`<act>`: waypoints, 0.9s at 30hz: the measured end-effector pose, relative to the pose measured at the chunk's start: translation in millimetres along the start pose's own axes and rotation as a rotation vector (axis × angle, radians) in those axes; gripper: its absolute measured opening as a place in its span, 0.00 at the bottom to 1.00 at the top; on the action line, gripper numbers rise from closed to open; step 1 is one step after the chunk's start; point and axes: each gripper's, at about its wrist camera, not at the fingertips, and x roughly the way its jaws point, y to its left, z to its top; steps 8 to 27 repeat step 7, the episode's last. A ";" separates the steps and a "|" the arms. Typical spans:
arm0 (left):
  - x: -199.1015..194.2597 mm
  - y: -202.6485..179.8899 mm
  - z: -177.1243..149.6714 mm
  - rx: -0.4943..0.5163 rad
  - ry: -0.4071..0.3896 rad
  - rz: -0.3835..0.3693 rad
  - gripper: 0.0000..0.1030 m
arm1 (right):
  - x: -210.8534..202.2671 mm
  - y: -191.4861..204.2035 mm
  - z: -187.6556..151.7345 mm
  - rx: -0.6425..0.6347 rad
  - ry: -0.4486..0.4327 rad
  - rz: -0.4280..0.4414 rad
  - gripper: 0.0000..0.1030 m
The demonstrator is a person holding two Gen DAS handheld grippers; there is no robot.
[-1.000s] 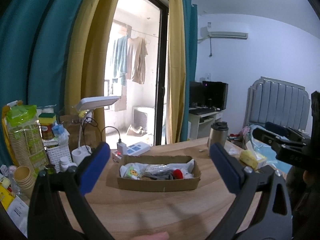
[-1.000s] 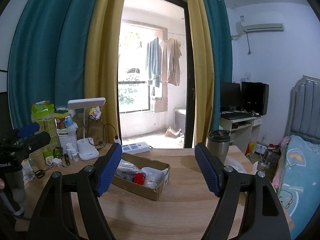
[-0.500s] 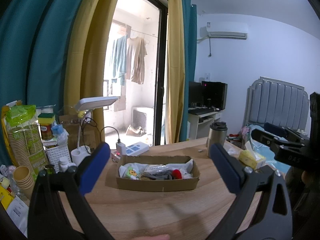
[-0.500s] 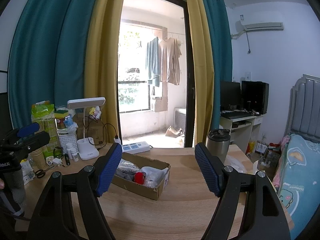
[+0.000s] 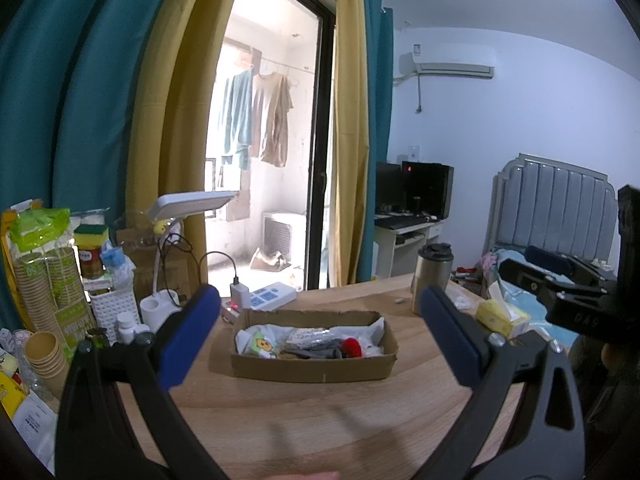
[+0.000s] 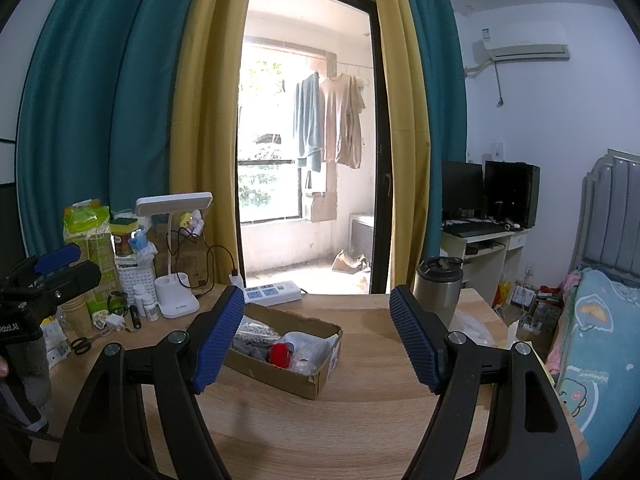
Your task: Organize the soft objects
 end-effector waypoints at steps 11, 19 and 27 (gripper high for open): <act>0.8 -5.6 -0.1 0.010 0.007 -0.009 0.98 | 0.6 0.9 -2.6 -0.002 0.004 0.002 0.76; 0.8 -5.6 -0.1 0.010 0.007 -0.009 0.98 | 0.6 0.9 -2.6 -0.002 0.004 0.002 0.76; 0.8 -5.6 -0.1 0.010 0.007 -0.009 0.98 | 0.6 0.9 -2.6 -0.002 0.004 0.002 0.76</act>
